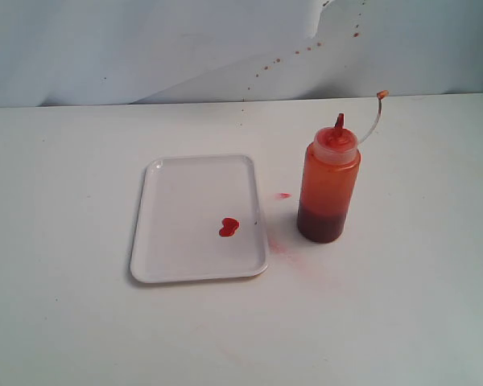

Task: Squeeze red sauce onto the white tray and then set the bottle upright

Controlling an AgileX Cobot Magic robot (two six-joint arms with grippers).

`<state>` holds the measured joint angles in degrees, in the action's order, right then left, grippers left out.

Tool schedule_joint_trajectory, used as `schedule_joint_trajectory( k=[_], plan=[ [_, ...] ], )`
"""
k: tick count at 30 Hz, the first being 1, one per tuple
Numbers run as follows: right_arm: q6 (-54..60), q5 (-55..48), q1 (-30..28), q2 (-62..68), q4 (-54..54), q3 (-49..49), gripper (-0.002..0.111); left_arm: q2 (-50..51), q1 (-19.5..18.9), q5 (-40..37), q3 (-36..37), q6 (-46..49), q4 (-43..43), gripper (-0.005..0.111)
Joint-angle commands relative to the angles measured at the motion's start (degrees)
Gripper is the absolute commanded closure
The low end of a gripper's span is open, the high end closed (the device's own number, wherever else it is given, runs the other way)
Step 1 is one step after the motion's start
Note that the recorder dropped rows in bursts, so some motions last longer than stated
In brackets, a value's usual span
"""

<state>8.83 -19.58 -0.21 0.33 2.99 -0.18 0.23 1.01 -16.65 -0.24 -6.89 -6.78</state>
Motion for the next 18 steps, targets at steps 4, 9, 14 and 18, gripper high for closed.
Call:
schedule_joint_trajectory(
  k=[4,9,14,18],
  plan=[
    [-0.37,-0.01,-3.12,-0.33,0.49,0.18,0.108,-0.23,-0.14,0.25,0.24,-0.24,0.25,0.107],
    [-0.37,-0.01,-3.12,-0.33,0.49,0.18,0.108,-0.23,-0.14,0.25,0.24,-0.14,0.25,0.107],
    [-0.37,-0.01,-3.12,-0.33,0.49,0.18,0.108,-0.23,-0.14,0.25,0.24,-0.14,0.25,0.107],
    [-0.37,-0.01,-3.14,-0.33,0.49,0.18,0.108,-0.23,-0.14,0.25,0.24,-0.14,0.25,0.107]
  ],
)
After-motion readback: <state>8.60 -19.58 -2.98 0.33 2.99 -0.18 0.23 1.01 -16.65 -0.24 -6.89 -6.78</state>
